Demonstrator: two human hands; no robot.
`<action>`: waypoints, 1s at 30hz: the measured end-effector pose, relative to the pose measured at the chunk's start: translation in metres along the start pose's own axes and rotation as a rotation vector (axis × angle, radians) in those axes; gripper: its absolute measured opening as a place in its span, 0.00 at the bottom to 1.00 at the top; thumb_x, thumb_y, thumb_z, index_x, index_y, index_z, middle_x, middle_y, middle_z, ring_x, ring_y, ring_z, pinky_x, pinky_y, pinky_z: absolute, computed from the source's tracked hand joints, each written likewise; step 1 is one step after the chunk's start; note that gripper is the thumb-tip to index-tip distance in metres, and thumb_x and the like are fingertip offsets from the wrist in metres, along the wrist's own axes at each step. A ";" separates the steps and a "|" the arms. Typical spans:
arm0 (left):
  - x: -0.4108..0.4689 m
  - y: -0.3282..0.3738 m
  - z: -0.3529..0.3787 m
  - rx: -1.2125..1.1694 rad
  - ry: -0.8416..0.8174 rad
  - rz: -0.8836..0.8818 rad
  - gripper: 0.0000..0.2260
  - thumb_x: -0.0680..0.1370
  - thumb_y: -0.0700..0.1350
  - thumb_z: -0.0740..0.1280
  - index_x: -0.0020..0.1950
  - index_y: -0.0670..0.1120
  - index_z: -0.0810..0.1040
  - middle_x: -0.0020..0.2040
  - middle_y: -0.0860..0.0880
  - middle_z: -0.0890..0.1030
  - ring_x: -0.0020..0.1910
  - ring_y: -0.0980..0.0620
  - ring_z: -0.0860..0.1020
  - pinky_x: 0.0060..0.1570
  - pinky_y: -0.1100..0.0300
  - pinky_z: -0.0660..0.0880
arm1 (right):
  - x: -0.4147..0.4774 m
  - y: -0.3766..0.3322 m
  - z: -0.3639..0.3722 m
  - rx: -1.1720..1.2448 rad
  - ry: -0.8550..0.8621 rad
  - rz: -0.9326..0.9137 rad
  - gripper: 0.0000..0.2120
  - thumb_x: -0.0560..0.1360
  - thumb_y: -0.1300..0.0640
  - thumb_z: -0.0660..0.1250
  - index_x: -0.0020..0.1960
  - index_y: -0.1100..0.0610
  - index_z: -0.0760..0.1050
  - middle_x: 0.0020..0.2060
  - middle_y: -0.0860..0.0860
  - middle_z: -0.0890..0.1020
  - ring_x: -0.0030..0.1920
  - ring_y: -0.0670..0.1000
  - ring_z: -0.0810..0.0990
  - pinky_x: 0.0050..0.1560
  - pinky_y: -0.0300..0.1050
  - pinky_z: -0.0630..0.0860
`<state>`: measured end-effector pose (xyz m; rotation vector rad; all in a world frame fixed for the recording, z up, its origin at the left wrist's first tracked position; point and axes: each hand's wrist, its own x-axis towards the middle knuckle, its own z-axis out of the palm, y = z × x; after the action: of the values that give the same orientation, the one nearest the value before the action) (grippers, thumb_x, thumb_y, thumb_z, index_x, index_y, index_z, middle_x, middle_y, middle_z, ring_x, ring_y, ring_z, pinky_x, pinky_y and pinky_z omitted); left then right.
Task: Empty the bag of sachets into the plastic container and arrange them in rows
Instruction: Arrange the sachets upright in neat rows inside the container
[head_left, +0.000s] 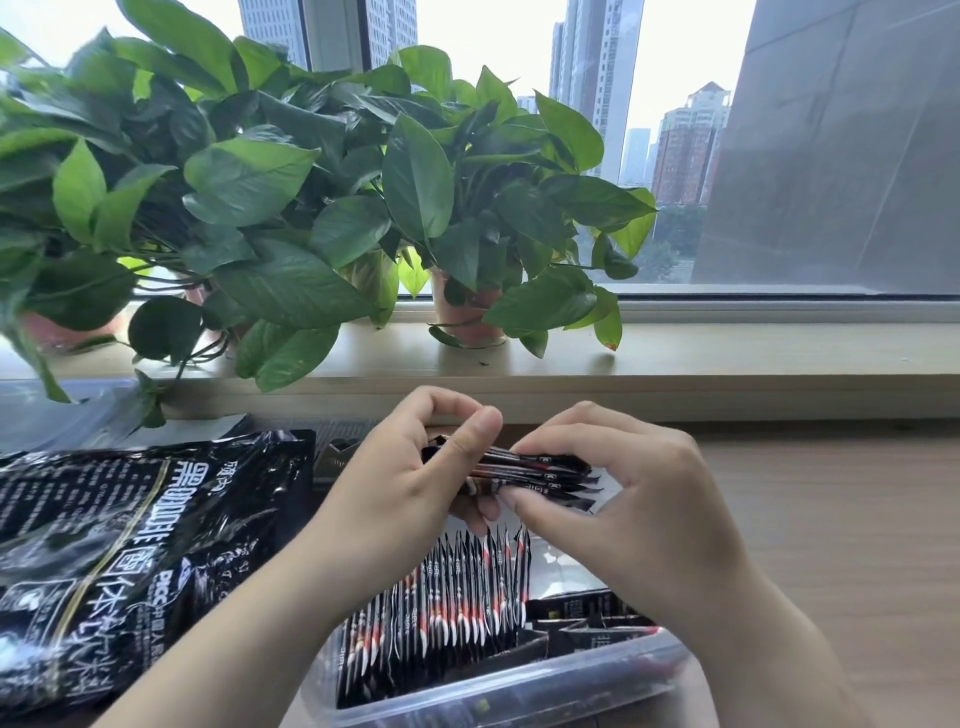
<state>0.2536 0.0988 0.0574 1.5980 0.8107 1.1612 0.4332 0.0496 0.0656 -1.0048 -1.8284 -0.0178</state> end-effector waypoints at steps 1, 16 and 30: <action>0.001 0.001 0.000 -0.038 0.007 -0.031 0.22 0.70 0.61 0.69 0.50 0.43 0.76 0.32 0.44 0.82 0.28 0.47 0.80 0.28 0.59 0.77 | 0.000 0.000 0.000 -0.002 0.000 0.002 0.11 0.65 0.63 0.81 0.47 0.58 0.86 0.41 0.47 0.85 0.42 0.43 0.84 0.44 0.39 0.80; -0.001 0.000 0.000 0.108 0.039 -0.039 0.21 0.82 0.52 0.63 0.35 0.39 0.75 0.24 0.44 0.77 0.16 0.53 0.66 0.19 0.69 0.61 | 0.000 -0.005 0.006 0.022 -0.041 0.048 0.12 0.64 0.64 0.80 0.46 0.55 0.86 0.40 0.44 0.84 0.42 0.46 0.83 0.46 0.36 0.77; 0.000 -0.002 -0.002 0.331 0.028 0.013 0.19 0.82 0.48 0.64 0.35 0.38 0.75 0.23 0.45 0.77 0.18 0.52 0.69 0.21 0.66 0.63 | 0.002 -0.016 0.015 -0.233 -0.144 0.051 0.04 0.66 0.58 0.74 0.40 0.57 0.85 0.35 0.49 0.80 0.36 0.50 0.78 0.40 0.47 0.77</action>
<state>0.2521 0.1005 0.0554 1.8601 1.0541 1.1020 0.4112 0.0464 0.0664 -1.2426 -1.9630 -0.1337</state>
